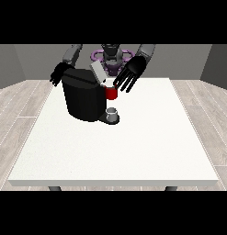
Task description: Insert the coffee pod into the coffee machine and close the lid
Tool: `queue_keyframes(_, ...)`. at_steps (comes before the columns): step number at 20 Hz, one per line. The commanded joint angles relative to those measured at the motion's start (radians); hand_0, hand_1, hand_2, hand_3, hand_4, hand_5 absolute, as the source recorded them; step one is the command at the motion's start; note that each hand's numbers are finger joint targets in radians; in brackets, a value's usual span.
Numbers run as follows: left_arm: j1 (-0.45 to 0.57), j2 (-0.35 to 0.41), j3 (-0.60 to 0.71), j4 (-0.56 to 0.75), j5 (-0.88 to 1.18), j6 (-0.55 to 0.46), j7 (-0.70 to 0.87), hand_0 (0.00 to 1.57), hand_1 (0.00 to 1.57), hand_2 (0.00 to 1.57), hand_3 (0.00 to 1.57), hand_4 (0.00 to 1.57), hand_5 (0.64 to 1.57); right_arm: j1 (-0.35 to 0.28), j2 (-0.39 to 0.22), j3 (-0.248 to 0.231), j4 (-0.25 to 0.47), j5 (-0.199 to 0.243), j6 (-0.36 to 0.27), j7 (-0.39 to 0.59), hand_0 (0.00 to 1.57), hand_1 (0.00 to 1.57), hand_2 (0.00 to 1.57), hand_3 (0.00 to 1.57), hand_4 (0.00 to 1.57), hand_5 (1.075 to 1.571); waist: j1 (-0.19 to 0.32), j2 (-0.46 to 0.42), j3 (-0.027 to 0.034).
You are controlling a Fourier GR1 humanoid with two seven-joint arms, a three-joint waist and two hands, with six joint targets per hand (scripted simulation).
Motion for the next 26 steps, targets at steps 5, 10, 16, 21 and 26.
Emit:
queue_keyframes(5, 0.034, -0.045, -0.008, -0.024, -0.008, -0.027, 0.039, 0.0, 0.0, 0.0, 0.0, 0.0, 1.571, 0.023, -0.009, -0.031, 0.032, -0.034, 0.011, 0.021, 0.0, 0.0, 0.0, 0.0, 0.41, 1.571, 0.027, -0.089, -0.0006)
queue_keyframes(10, 0.079, -0.082, 0.05, -0.049, 0.068, -0.051, 0.036, 0.0, 0.0, 0.0, 0.0, 0.0, 1.571, 0.072, -0.051, -0.069, 0.068, -0.055, 0.048, -0.025, 0.0, 0.0, 0.0, 0.0, 0.38, 1.571, 0.077, -0.151, -0.0004)
queue_keyframes(16, 0.207, -0.217, 0.223, -0.062, 0.286, -0.003, -0.018, 0.0, 0.0, 0.0, 0.0, 0.25, 1.571, 0.14, -0.049, -0.102, 0.069, -0.078, 0.036, -0.024, 0.0, 0.0, 0.0, 0.0, 0.42, 1.571, 0.162, -0.267, -0.0018)
queue_keyframes(21, 0.377, -0.334, 0.255, -0.072, 0.362, 0.013, -0.035, 0.0, 0.0, 0.0, 0.0, 0.0, 1.571, 0.237, -0.051, -0.09, 0.067, -0.065, 0.044, -0.028, 0.0, 0.0, 0.0, 0.0, 0.49, 1.571, 0.223, -0.393, -0.001)
queue_keyframes(26, 0.483, -0.314, 0.329, -0.065, 0.452, -0.029, -0.045, 0.0, 0.0, 0.0, 0.0, 0.14, 1.571, 0.264, -0.056, 0.011, -0.044, -0.007, 0.074, 0.032, 0.0, 0.0, 0.0, 0.0, 0.39, 1.571, 0.22, -0.478, -0.0024)
